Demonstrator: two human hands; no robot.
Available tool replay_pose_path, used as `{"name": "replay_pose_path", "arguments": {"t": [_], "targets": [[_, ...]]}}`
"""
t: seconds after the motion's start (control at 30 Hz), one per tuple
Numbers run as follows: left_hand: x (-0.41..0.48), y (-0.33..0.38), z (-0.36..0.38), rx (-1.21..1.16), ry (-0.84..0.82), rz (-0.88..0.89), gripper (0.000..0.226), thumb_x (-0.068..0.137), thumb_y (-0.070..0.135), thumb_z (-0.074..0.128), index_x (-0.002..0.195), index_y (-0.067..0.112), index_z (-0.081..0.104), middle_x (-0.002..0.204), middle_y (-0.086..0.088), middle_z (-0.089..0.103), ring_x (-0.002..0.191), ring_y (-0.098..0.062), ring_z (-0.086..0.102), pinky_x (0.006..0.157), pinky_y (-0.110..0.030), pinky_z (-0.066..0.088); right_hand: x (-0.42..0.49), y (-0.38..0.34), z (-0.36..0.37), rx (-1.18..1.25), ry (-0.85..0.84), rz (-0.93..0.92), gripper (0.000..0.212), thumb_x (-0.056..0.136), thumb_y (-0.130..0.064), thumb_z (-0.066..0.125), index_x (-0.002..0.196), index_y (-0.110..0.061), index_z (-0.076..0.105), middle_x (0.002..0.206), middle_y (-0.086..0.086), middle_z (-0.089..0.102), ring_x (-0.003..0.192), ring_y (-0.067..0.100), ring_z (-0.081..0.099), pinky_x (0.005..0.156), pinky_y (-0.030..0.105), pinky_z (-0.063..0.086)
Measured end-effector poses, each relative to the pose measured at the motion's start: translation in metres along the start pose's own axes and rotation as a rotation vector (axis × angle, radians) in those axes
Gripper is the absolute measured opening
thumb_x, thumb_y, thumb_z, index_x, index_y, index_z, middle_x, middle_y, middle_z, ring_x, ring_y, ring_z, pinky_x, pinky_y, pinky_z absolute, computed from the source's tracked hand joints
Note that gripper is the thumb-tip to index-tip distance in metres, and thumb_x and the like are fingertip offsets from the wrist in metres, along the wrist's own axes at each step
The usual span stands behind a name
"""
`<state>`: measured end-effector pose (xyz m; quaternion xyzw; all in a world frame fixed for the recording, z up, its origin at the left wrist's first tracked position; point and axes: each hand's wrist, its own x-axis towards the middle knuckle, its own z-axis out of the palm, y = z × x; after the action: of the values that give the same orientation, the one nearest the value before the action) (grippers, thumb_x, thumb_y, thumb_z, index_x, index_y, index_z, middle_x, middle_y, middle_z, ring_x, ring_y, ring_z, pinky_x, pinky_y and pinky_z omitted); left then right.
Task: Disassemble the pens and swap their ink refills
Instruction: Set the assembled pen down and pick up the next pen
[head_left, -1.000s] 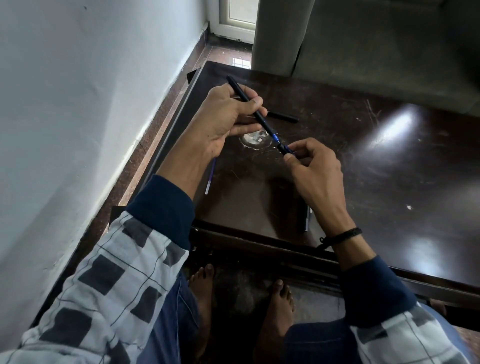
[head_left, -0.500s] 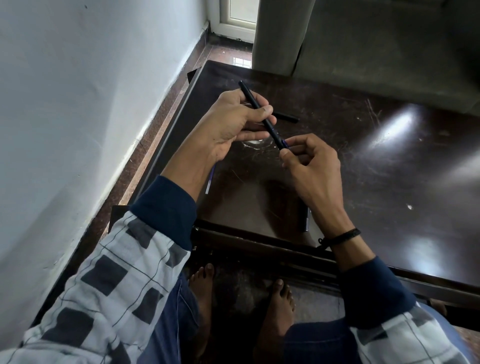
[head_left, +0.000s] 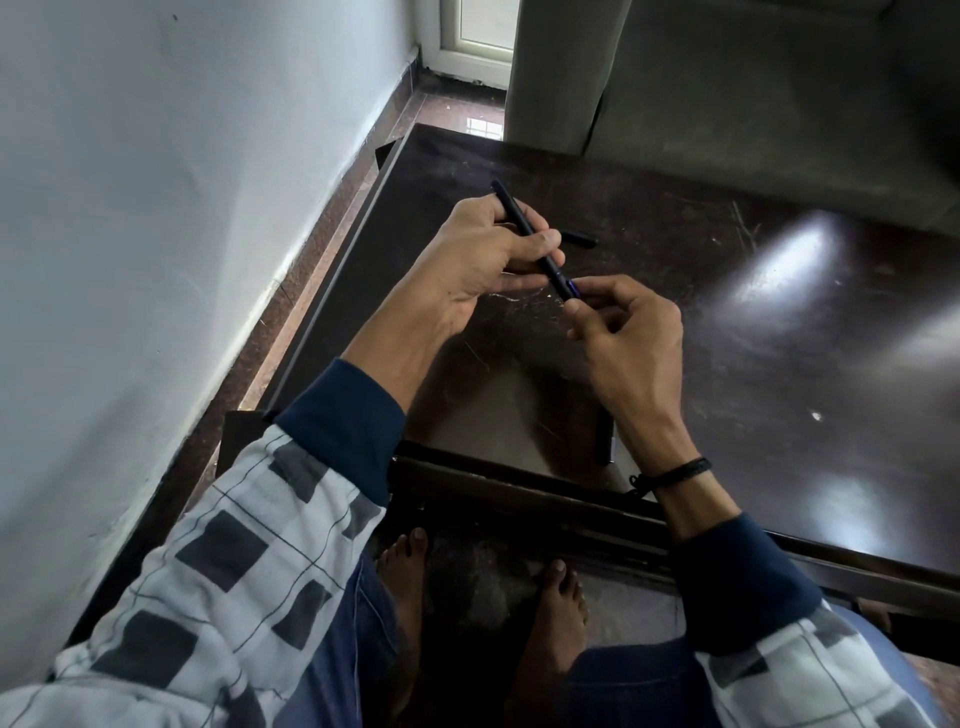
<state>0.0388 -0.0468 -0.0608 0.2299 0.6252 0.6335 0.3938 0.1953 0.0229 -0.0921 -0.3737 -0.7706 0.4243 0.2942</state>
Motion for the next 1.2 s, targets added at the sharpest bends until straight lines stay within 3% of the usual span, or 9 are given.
{"name": "replay_pose_path", "arguments": {"t": [0.27, 0.47, 0.73, 0.9, 1.03, 1.2], "targets": [[-0.003, -0.004, 0.011, -0.066, 0.008, 0.003, 0.012, 0.094, 0.001, 0.070, 0.095, 0.008, 0.060, 0.094, -0.019, 0.073, 0.088, -0.022, 0.077, 0.069, -0.028, 0.061, 0.001, 0.003, -0.004, -0.022, 0.061, -0.087, 0.021, 0.093, -0.009, 0.073, 0.097, -0.030, 0.071, 0.081, -0.008, 0.070, 0.073, 0.017, 0.068, 0.065, 0.025, 0.053], [0.000, -0.010, 0.013, -0.050, 0.008, -0.006, 0.011, 0.094, 0.002, 0.071, 0.096, 0.008, 0.062, 0.090, -0.015, 0.074, 0.089, -0.021, 0.078, 0.073, -0.030, 0.062, 0.000, 0.009, -0.002, -0.031, 0.068, -0.075, 0.014, 0.093, -0.008, 0.072, 0.100, -0.020, 0.075, 0.080, -0.006, 0.069, 0.071, 0.013, 0.065, 0.063, 0.018, 0.047], [0.000, -0.010, 0.007, -0.115, -0.001, -0.006, 0.007, 0.094, 0.006, 0.072, 0.099, 0.007, 0.067, 0.094, -0.014, 0.079, 0.098, -0.023, 0.077, 0.083, -0.034, 0.063, 0.007, 0.003, -0.005, -0.048, 0.033, -0.036, 0.013, 0.094, -0.014, 0.073, 0.101, -0.025, 0.076, 0.084, -0.009, 0.072, 0.076, 0.010, 0.067, 0.069, 0.025, 0.053], [0.004, 0.009, -0.026, -0.176, 0.202, 0.001, 0.029, 0.093, 0.030, 0.075, 0.113, 0.010, 0.069, 0.107, -0.007, 0.078, 0.099, -0.025, 0.077, 0.082, -0.030, 0.062, 0.009, 0.007, -0.016, -0.098, 0.092, 0.021, 0.011, 0.091, -0.020, 0.076, 0.097, -0.029, 0.076, 0.082, -0.019, 0.070, 0.073, -0.010, 0.063, 0.065, 0.006, 0.045], [0.006, 0.021, -0.059, -0.261, 0.359, 0.028, 0.032, 0.098, 0.035, 0.068, 0.118, 0.010, 0.068, 0.103, -0.006, 0.079, 0.095, -0.024, 0.076, 0.073, -0.024, 0.060, 0.017, 0.011, -0.020, -0.156, 0.093, 0.060, 0.011, 0.091, -0.020, 0.077, 0.095, -0.030, 0.075, 0.084, -0.014, 0.071, 0.078, 0.002, 0.065, 0.075, 0.025, 0.054], [0.002, 0.021, -0.061, -0.271, 0.316, 0.001, 0.013, 0.099, 0.025, 0.067, 0.107, 0.014, 0.069, 0.095, -0.004, 0.079, 0.092, -0.023, 0.075, 0.070, -0.023, 0.059, 0.053, 0.011, 0.001, -0.342, 0.027, -0.016, 0.007, 0.091, -0.019, 0.077, 0.097, -0.023, 0.076, 0.103, -0.005, 0.066, 0.090, 0.007, 0.061, 0.079, 0.022, 0.040]]}}
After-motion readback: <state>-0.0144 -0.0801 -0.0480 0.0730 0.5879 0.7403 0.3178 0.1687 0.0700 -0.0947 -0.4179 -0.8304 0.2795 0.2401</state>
